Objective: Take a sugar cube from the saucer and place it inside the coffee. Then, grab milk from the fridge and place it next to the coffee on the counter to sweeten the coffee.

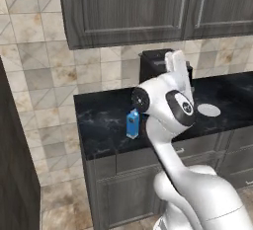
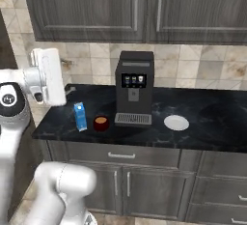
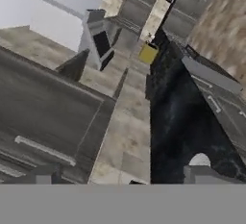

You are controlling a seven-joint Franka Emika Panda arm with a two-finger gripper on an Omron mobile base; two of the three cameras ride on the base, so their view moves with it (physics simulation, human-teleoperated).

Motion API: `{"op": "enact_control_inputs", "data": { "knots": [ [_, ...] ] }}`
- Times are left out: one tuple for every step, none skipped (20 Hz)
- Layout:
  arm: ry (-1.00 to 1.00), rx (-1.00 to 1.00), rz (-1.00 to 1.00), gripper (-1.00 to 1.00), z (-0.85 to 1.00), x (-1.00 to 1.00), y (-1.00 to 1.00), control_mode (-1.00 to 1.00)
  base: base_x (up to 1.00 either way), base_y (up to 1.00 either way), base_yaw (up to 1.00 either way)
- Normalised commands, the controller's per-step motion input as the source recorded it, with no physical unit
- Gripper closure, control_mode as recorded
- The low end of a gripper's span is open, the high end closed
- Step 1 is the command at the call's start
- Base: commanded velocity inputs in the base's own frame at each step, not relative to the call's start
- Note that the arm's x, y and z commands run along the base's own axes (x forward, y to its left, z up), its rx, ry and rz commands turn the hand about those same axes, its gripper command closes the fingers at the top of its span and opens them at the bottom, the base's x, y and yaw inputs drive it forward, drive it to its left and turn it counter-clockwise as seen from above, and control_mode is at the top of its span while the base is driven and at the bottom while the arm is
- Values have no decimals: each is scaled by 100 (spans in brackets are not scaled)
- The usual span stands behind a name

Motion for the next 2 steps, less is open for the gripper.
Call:
{"op": "enact_control_inputs", "data": {
  "knots": [
    [-45, 46, 0, -100, 19, -82, -100, -100, 0, 0, 0],
    [-28, 48, 0, -100, 0, -100, -100, -100, 0, 0, 0]
  ]
}}
